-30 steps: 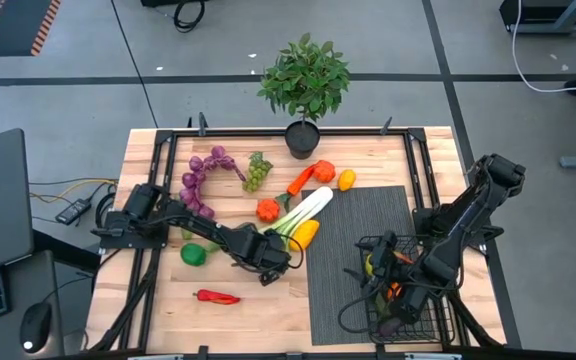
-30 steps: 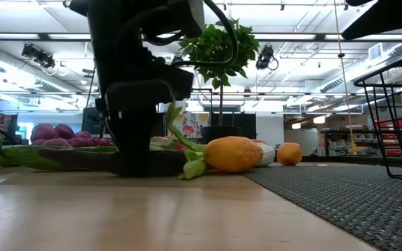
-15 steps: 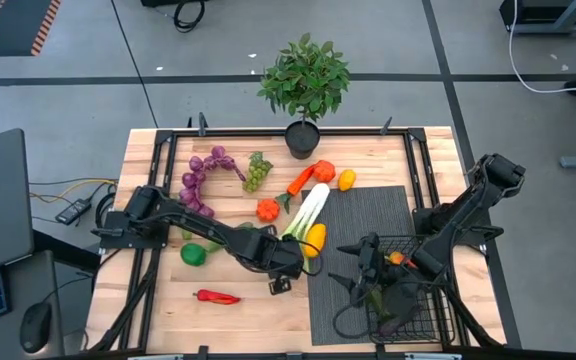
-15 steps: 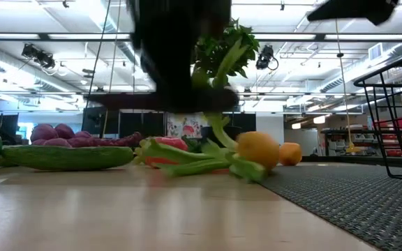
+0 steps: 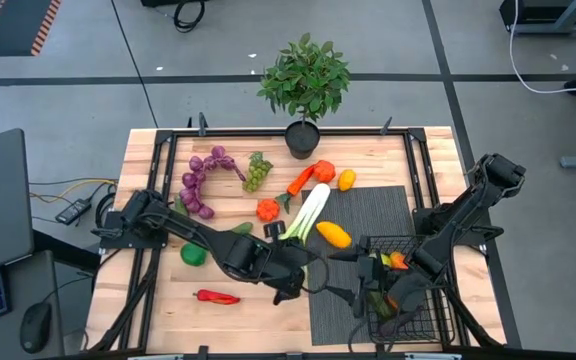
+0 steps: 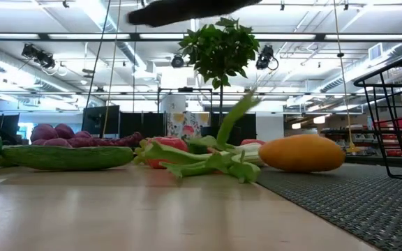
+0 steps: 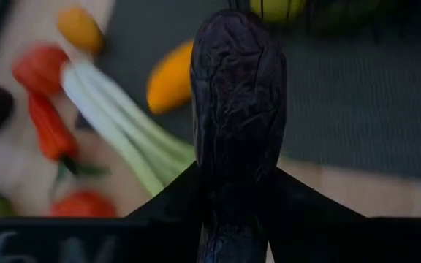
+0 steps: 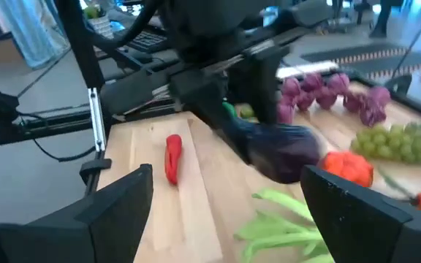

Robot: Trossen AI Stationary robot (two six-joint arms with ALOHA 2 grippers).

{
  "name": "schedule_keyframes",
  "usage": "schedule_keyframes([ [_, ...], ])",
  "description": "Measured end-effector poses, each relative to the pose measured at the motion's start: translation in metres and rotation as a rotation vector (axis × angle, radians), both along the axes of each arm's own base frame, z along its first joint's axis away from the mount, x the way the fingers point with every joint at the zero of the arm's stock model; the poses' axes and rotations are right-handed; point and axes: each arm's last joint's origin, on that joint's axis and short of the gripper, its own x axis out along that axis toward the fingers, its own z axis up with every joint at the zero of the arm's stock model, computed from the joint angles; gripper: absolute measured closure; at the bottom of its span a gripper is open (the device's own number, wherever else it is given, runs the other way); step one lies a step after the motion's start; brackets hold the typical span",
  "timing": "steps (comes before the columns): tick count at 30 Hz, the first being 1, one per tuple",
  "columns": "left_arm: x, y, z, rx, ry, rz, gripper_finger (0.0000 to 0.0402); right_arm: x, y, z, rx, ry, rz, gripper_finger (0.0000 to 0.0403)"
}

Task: Build produce basket
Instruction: Put the eggplant into the black wire basket

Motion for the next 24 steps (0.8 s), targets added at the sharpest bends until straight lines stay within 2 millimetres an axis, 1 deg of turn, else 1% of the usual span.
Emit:
schedule_keyframes([
  [3, 0.008, 0.002, 0.004, -0.001, -0.073, -0.015, 0.0282, 0.001, 0.001, 0.005, -0.032, -0.031, 0.002, 0.0053],
  [8, 0.015, 0.001, 0.010, -0.011, -0.145, -0.037, 0.0281, 0.002, 0.002, 0.010, -0.051, -0.064, 0.009, 0.0053],
  [15, 0.011, -0.012, 0.011, -0.017, -0.164, -0.053, 0.0281, -0.003, 0.006, 0.013, -0.128, -0.073, -0.006, 0.0053],
  [21, 0.006, -0.024, 0.011, -0.041, -0.163, -0.088, 0.0281, -0.007, 0.005, 0.025, -0.183, -0.120, -0.034, 0.0053],
  [24, 0.006, -0.022, 0.008, -0.034, -0.159, -0.071, 0.0281, -0.009, 0.003, 0.030, -0.192, -0.131, -0.062, 0.0053],
])
